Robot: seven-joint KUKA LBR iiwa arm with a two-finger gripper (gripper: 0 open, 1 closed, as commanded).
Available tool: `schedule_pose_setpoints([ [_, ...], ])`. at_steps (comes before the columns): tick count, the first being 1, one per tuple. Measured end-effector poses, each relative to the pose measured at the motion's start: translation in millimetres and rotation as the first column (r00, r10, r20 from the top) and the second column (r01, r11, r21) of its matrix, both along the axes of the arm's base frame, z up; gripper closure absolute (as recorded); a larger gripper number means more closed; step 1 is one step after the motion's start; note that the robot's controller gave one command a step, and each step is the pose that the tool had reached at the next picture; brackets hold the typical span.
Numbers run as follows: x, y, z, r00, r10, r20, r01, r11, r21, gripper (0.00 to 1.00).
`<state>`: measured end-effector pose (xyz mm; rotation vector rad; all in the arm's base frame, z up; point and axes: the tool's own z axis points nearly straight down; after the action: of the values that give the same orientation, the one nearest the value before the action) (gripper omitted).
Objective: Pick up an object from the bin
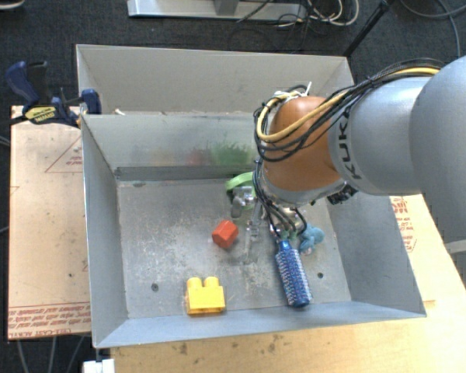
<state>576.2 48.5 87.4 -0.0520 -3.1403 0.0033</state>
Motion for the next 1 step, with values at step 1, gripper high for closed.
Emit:
schedule_pose_setpoints([
  [1,-16.5,39.8,-17.8,0.982,-0.190,0.000,0.190,0.982,0.004,0.00],
])
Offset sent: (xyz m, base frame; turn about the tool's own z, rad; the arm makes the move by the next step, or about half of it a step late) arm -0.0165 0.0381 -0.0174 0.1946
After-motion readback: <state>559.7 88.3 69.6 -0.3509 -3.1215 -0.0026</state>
